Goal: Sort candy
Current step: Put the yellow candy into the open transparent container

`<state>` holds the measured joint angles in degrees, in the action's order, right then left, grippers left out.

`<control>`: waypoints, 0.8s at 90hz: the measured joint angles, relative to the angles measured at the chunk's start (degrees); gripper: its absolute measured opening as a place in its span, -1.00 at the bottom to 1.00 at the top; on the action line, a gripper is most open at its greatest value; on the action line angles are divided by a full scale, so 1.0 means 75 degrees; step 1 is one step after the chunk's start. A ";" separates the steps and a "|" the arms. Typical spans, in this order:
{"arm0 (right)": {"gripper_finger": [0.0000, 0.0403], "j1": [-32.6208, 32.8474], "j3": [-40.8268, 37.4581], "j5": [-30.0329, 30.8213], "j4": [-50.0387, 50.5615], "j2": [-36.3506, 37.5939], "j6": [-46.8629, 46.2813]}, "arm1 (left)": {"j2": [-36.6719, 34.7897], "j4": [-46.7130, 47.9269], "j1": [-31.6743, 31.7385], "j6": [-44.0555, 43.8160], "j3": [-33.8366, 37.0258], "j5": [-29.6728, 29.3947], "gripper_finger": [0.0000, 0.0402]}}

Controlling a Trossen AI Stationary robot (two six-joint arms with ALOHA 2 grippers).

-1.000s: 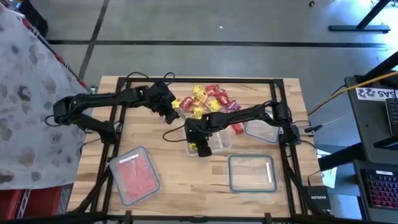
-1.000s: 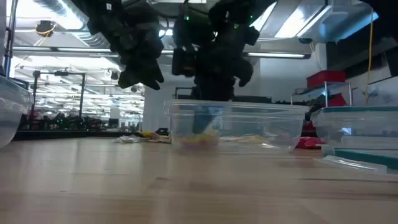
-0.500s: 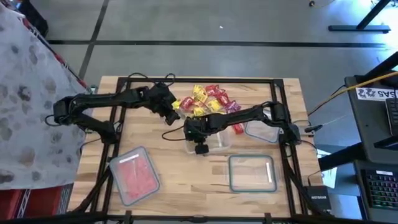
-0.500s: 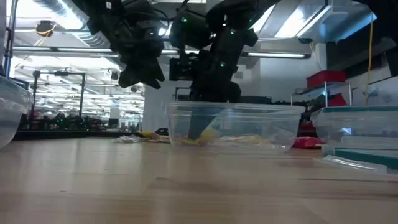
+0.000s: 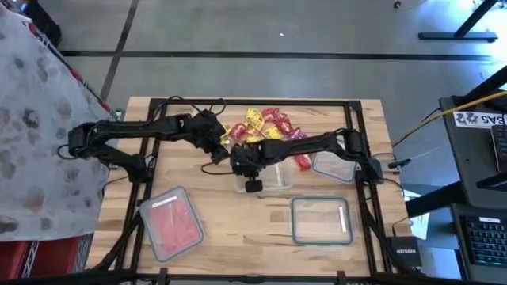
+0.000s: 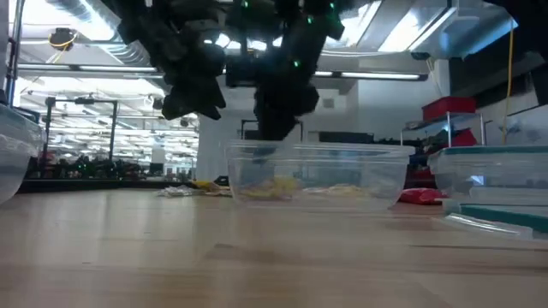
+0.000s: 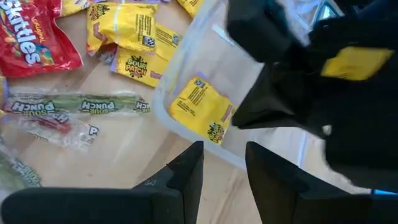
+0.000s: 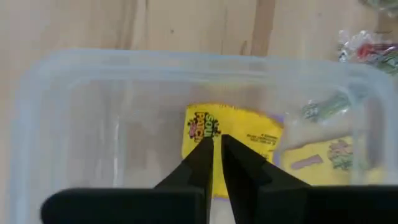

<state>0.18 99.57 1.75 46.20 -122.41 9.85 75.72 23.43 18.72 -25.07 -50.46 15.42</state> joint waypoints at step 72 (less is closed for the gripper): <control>-0.31 -0.3418 -0.0702 -0.0277 0.1436 0.2069 -0.0411 | -0.0006 0.0753 0.0000 0.0221 0.0000 0.0001 -0.48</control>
<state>-25.45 94.30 -0.33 56.97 -106.89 6.77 75.68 29.08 18.72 -23.42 -50.46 15.43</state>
